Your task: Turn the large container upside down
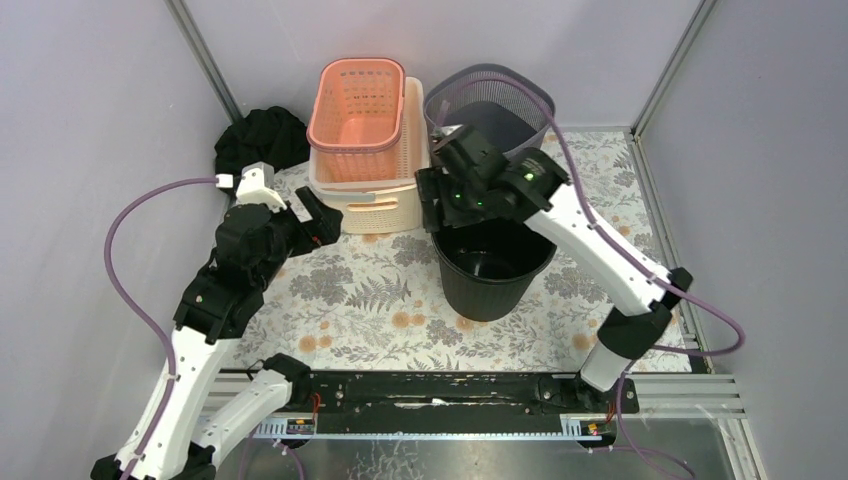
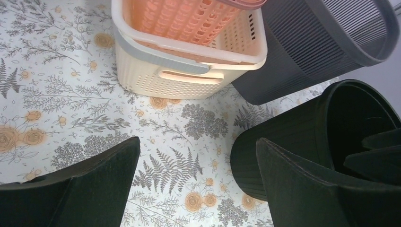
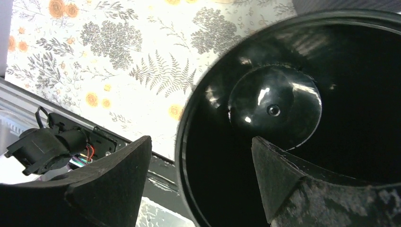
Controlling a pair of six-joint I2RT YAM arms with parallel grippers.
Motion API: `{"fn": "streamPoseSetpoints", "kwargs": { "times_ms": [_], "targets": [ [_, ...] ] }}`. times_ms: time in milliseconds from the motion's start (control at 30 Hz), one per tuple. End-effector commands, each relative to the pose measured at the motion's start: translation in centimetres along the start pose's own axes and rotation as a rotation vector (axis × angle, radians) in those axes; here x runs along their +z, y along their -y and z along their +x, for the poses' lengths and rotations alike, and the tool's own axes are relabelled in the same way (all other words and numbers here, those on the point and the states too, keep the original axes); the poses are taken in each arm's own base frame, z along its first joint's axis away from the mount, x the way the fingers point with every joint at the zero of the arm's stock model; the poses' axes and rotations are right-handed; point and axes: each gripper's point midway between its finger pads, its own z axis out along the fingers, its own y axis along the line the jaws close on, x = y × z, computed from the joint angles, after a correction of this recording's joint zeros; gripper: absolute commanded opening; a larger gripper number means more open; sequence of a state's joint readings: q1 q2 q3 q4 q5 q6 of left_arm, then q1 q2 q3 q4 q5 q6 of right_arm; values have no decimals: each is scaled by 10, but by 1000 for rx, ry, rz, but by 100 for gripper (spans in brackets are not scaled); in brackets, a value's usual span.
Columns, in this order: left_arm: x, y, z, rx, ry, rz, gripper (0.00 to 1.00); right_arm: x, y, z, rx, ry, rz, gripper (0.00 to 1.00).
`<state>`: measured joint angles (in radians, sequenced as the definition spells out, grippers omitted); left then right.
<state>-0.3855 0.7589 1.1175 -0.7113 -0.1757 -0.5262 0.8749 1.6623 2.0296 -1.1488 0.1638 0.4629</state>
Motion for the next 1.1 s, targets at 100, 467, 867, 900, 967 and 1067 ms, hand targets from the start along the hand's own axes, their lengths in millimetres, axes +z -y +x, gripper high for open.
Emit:
{"fn": "streamPoseSetpoints", "kwargs": {
  "times_ms": [100, 467, 867, 900, 967, 1067],
  "targets": [
    [0, -8, 2, 13, -1, -34, 100, 21, -19, 2, 3, -5, 110, 80],
    [-4, -15, 8, 28, -2, -47, 100, 72, -20, 26, -6, -101, 193, 47],
    [-7, -10, 4, 24, -13, -36, 100, 23, -52, -12, 13, 5, -8, 0],
    [-9, -10, 1, 24, -10, -42, 100, 8, -57, -19, 26, 37, -53, 0],
    [-13, -9, -4, 21, -3, -47, 100, -23, -63, -33, 60, 112, -139, 0],
    [-20, -3, -13, 10, 1, -31, 100, -59, -68, -45, 133, 221, -283, 0]
  ]
}}
